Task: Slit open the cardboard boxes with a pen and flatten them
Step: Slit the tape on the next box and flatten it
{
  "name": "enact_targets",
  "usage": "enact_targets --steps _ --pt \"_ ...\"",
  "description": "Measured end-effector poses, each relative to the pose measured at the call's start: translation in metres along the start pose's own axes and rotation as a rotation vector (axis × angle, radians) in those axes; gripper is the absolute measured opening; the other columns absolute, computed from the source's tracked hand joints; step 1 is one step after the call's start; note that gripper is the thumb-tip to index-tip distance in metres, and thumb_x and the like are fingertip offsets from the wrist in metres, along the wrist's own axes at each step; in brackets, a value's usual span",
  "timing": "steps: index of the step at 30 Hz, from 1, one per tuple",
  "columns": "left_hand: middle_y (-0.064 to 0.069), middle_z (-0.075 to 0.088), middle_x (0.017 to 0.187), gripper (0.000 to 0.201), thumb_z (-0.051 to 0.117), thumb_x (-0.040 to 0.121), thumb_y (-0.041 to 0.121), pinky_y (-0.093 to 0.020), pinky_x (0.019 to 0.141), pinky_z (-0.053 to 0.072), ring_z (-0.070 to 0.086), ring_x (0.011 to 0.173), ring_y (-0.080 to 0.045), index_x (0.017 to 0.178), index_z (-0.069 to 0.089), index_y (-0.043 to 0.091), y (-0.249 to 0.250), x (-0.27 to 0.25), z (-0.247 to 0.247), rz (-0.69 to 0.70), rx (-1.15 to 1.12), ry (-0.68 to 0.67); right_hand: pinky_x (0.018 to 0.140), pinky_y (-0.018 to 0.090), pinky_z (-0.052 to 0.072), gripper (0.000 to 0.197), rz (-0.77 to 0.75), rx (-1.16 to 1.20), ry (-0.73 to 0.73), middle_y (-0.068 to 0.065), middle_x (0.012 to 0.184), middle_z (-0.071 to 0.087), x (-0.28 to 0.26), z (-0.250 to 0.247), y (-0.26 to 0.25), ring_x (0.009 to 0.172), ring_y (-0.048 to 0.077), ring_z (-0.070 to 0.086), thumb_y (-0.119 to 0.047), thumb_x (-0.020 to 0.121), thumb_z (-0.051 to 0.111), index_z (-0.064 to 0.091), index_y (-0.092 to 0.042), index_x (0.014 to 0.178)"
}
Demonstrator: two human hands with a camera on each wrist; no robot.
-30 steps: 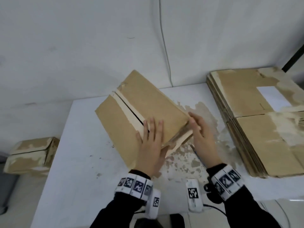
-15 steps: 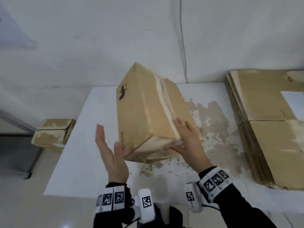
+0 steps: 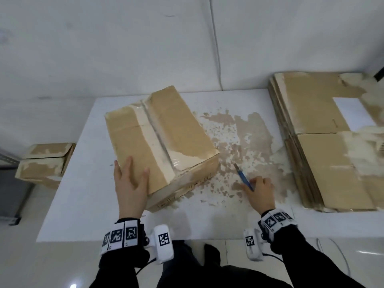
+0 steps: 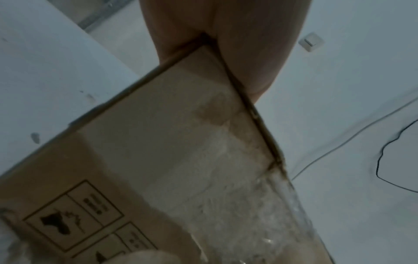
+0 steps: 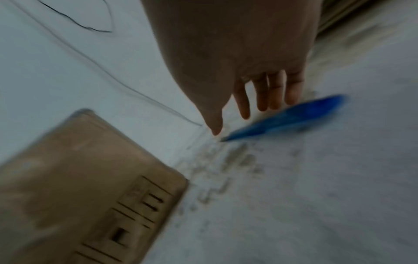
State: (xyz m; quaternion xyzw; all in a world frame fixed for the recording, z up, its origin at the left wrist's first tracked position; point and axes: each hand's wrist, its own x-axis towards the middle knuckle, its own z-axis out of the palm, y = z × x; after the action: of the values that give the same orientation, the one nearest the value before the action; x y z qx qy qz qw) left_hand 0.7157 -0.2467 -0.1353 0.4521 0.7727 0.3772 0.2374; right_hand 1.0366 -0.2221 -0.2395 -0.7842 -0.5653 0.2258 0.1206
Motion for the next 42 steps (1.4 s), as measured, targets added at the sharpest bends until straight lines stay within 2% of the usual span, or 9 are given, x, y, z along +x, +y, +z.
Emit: enact_targets --steps 7,13,17,22,26,30,34,38,42 --pt "-0.01 0.009 0.157 0.058 0.051 0.096 0.036 -0.033 0.113 0.015 0.014 0.144 -0.022 0.147 0.029 0.021 -0.011 -0.001 -0.003 0.117 0.002 -0.056 0.05 0.029 0.039 0.013 0.083 0.35 -0.023 0.013 0.083 0.061 0.008 -0.028 -0.024 0.064 0.027 0.054 -0.016 0.097 0.049 0.044 -0.005 0.094" --pt "-0.002 0.003 0.157 0.062 0.051 0.088 0.057 -0.046 0.118 0.017 0.008 0.145 -0.018 0.141 0.036 0.027 -0.022 0.017 -0.03 0.177 0.016 -0.248 0.047 0.029 0.035 0.022 -0.181 0.466 -0.048 0.006 0.072 0.059 0.006 -0.09 -0.13 0.051 0.018 0.041 -0.022 0.103 0.03 0.047 -0.01 0.096" --pt "-0.01 0.032 0.15 0.071 0.034 0.083 0.064 -0.033 0.11 0.016 0.022 0.142 -0.02 0.128 0.053 0.013 -0.012 0.085 -0.067 0.474 0.237 -0.256 0.041 0.018 0.034 0.015 -0.404 0.431 -0.099 0.003 0.07 0.065 0.007 -0.104 -0.227 0.038 0.006 0.042 -0.019 0.102 0.032 0.047 -0.02 0.105" --pt "-0.009 0.026 0.155 0.093 0.013 0.075 0.071 -0.037 0.118 0.002 0.016 0.146 -0.02 0.145 0.034 0.013 0.003 0.174 -0.075 0.678 0.572 -0.42 0.065 0.03 0.043 0.027 -0.563 0.111 -0.047 0.011 0.087 0.062 0.032 -0.07 -0.331 0.072 0.023 0.053 -0.009 0.097 0.036 0.053 -0.014 0.118" --pt "-0.009 0.001 0.161 0.092 0.021 0.083 0.073 -0.041 0.119 -0.003 -0.005 0.148 -0.021 0.152 0.01 0.013 -0.004 0.195 -0.053 0.679 0.695 -0.561 0.073 0.03 0.041 0.024 -0.602 -0.262 -0.003 0.008 0.097 0.061 0.052 -0.034 -0.364 0.091 0.025 0.057 -0.004 0.092 0.038 0.059 -0.01 0.102" --pt "-0.008 -0.004 0.161 0.101 0.003 0.074 0.077 -0.043 0.119 -0.003 -0.011 0.147 -0.02 0.153 0.003 0.014 -0.024 0.196 -0.039 0.715 0.692 -0.476 0.069 0.028 0.034 0.024 -0.586 -0.437 0.033 0.006 0.093 0.055 0.053 -0.023 -0.375 0.079 0.02 0.048 -0.005 0.095 0.033 0.054 -0.015 0.1" --pt "-0.007 -0.009 0.16 0.102 0.001 0.072 0.077 -0.041 0.119 -0.007 -0.016 0.146 -0.019 0.154 0.002 0.016 -0.026 0.196 -0.038 0.69 0.652 -0.493 0.071 0.029 0.038 0.028 -0.581 -0.512 0.054 0.009 0.11 0.059 0.043 -0.018 -0.391 0.097 0.026 0.058 -0.003 0.097 0.031 0.053 -0.008 0.114" --pt "-0.007 -0.007 0.16 0.102 0.002 0.072 0.076 -0.042 0.119 -0.006 -0.015 0.147 -0.02 0.153 0.002 0.014 -0.028 0.197 -0.037 0.695 0.639 -0.484 0.052 0.022 0.027 0.029 -0.582 -0.555 0.068 0.013 0.106 0.06 0.041 -0.011 -0.403 0.096 0.028 0.058 0.002 0.094 0.029 0.053 -0.007 0.109" --pt "-0.007 -0.004 0.161 0.103 0.003 0.071 0.075 -0.04 0.119 -0.008 -0.012 0.147 -0.02 0.153 0.005 0.014 -0.028 0.197 -0.036 0.693 0.636 -0.468 0.076 0.03 0.039 0.03 -0.588 -0.552 0.064 0.013 0.108 0.06 0.036 -0.017 -0.405 0.1 0.028 0.056 0.0 0.095 0.031 0.053 -0.005 0.113"
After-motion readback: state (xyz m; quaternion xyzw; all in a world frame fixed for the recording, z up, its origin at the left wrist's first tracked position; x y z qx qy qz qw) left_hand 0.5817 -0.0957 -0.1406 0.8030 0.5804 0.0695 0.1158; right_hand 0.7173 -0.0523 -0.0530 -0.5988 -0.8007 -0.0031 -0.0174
